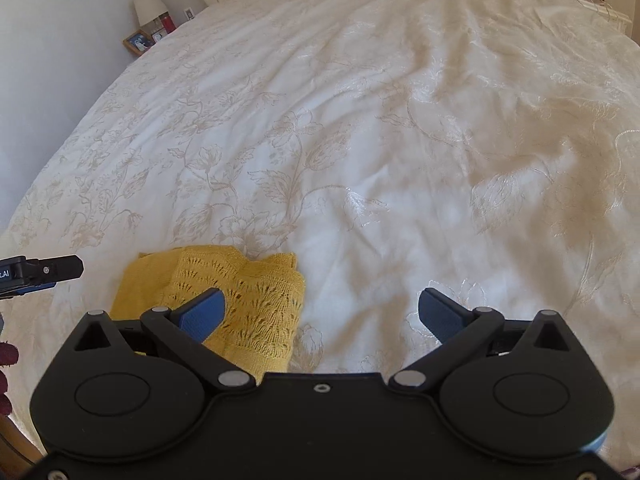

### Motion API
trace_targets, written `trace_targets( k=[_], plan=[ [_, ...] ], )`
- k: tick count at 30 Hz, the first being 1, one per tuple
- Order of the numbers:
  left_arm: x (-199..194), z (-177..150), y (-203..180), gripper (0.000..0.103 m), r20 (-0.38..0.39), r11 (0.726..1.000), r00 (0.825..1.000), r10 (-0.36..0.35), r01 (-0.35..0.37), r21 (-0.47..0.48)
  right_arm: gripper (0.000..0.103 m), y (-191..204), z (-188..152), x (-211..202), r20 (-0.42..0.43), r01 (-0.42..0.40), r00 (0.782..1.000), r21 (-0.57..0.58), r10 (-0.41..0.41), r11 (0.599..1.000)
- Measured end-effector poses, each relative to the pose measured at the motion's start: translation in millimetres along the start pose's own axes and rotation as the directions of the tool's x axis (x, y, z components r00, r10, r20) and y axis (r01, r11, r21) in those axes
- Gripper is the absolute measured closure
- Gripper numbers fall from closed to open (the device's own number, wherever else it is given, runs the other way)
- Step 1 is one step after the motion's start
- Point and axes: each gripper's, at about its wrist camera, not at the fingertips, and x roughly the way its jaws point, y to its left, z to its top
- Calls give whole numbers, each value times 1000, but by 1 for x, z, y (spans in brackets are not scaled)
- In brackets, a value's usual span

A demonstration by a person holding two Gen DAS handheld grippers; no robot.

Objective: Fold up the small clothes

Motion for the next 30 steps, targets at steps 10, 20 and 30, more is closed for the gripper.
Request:
trace_targets(
  k=[10, 20, 30],
  plan=[
    [-42, -32, -32, 0, 28, 999, 999, -16, 15, 30, 0, 28, -17, -42, 43, -15, 999, -131, 21, 991],
    [-72, -43, -52, 1, 82, 997, 995, 64, -68, 37, 0, 53, -21, -61, 55, -86, 994, -210, 99, 974],
    [-104, -50, -56, 1, 163, 979, 968, 192, -200, 31, 1, 70, -36, -85, 76, -66, 993, -226, 85, 972]
  ],
)
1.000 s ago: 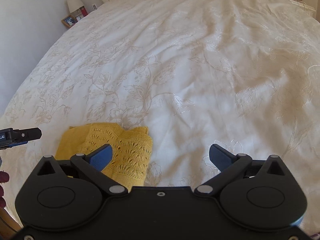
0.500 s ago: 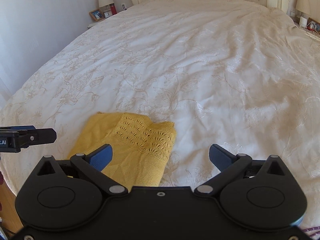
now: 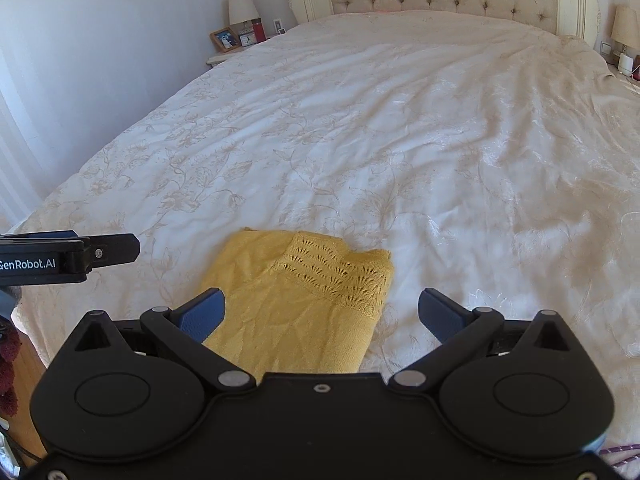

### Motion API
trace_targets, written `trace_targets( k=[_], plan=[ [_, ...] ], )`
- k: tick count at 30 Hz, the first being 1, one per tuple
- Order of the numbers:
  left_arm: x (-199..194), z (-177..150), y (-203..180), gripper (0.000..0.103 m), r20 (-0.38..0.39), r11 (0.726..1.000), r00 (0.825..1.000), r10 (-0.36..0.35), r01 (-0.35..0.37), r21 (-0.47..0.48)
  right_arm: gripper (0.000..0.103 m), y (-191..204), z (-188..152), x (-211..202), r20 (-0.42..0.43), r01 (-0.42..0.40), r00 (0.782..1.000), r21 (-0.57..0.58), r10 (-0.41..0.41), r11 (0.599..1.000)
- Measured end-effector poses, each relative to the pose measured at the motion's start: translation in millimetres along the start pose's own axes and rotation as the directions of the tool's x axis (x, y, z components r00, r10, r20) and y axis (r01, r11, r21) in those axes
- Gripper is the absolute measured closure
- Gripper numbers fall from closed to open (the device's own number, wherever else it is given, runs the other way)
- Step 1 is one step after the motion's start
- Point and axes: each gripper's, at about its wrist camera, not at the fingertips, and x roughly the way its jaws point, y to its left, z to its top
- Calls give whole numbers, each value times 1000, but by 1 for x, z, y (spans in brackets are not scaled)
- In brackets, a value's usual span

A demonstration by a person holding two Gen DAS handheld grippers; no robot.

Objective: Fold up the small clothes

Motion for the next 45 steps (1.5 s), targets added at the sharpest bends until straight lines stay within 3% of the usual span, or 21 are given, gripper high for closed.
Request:
trace_targets(
  k=[7, 13, 19, 25, 45],
  plan=[
    [-8, -11, 3, 1, -11, 1000, 1000, 4, -4, 14, 1, 9, -11, -18, -6, 69, 998, 53, -69, 996],
    [-15, -24, 1, 2, -76, 998, 997, 19, -14, 62, 1, 20, -20, -33, -45, 225, 974, 96, -222, 970],
    [-24, -39, 2, 2, -139, 994, 988, 64, -50, 96, 1, 28, -35, -45, -99, 186, 980, 164, -171, 969],
    [-31, -52, 13, 2, -187, 993, 980, 71, -52, 105, 1, 44, -52, -54, -132, 214, 973, 193, -191, 958],
    [-46, -65, 33, 2, -213, 995, 976, 38, -17, 100, 1, 69, -67, -71, -121, 236, 969, 219, -214, 947]
  ],
)
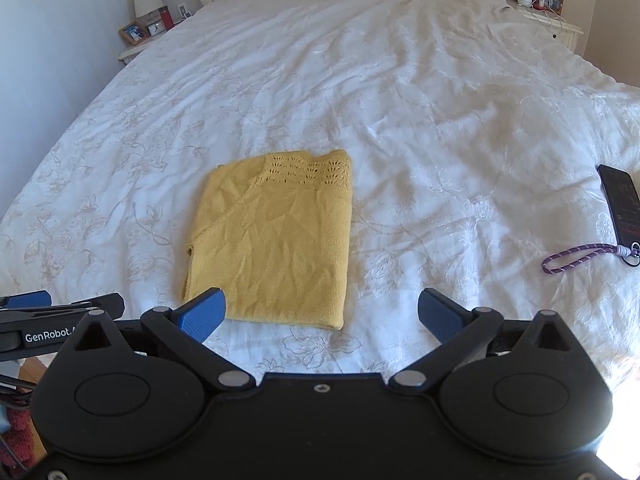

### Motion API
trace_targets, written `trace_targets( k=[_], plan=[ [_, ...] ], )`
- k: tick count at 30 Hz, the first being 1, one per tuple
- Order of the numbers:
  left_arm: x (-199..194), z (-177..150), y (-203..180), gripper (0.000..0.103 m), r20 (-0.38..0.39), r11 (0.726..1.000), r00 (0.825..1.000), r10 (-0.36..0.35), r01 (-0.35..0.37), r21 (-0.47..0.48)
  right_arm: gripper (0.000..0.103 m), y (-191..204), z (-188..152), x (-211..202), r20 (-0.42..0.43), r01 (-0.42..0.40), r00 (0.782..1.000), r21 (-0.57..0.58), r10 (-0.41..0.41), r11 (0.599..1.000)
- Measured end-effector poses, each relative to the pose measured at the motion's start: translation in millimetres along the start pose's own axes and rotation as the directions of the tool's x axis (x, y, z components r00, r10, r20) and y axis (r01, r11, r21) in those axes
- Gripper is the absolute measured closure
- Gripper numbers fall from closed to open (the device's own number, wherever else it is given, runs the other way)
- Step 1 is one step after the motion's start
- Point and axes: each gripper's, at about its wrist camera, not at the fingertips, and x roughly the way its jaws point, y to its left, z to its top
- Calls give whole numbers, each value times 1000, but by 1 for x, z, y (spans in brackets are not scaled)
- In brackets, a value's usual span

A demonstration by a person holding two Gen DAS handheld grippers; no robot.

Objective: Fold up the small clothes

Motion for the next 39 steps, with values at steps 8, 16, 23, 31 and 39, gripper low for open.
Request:
trace_targets(
  k=[8, 16, 23, 31, 39],
  plan=[
    [-1, -3, -5, 2, -7, 1000, 1000, -12, 12, 11, 1, -1, -1, -2, 2, 4, 1000, -2, -4, 1000],
    [1, -5, -7, 2, -16, 1000, 1000, -20, 21, 22, 1, -3, -3, -4, 4, -1, 1000, 10, 1, 1000],
    [3, -5, -7, 2, -22, 999, 999, -24, 25, 21, 1, -1, -4, -2, -3, -9, 1000, 14, 9, 1000],
    [3, -6, -10, 2, -21, 999, 999, -25, 26, 29, 1, 1, -4, -1, 3, -20, 1000, 27, 20, 999],
    [3, -6, -11, 2, -21, 999, 999, -27, 27, 27, 1, -1, -4, -1, 3, -24, 1000, 32, 24, 999]
  ],
)
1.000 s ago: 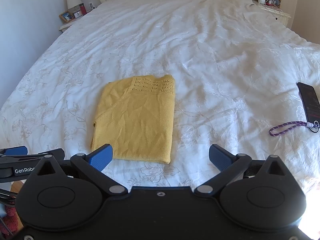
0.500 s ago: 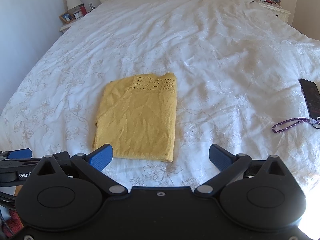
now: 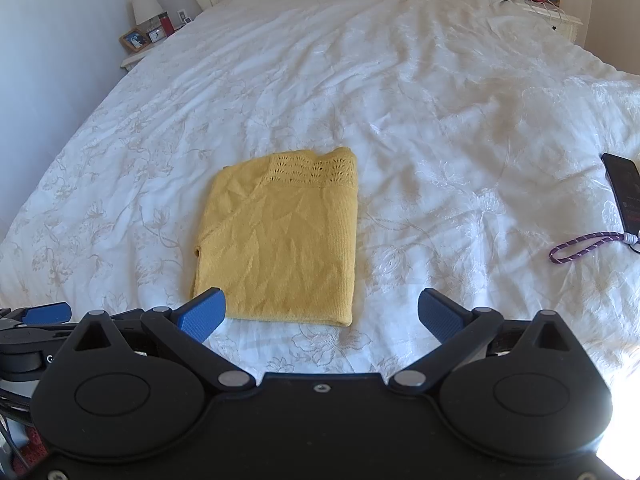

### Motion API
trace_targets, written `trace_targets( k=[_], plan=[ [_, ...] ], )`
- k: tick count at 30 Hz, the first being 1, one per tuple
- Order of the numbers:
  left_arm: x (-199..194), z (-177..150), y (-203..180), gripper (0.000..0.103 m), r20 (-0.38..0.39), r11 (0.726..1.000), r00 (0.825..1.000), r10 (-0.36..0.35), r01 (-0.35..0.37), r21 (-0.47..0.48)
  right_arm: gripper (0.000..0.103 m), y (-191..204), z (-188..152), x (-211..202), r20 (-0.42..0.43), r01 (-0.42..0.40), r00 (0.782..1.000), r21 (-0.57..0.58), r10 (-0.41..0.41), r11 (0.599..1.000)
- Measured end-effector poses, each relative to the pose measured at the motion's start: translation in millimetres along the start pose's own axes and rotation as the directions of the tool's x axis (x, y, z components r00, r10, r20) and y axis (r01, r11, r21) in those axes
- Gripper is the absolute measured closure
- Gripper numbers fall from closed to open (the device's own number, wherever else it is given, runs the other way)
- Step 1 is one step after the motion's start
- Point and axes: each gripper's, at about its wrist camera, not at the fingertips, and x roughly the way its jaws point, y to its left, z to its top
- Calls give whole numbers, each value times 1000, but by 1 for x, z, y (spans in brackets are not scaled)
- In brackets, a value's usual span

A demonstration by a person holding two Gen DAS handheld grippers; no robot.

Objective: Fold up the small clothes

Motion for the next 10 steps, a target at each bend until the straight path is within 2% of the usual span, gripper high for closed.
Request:
trace_targets(
  k=[10],
  plan=[
    [1, 1, -3, 2, 6, 1000, 1000, -5, 4, 14, 1, 1, -1, 4, -7, -9, 1000, 20, 9, 1000]
  ],
)
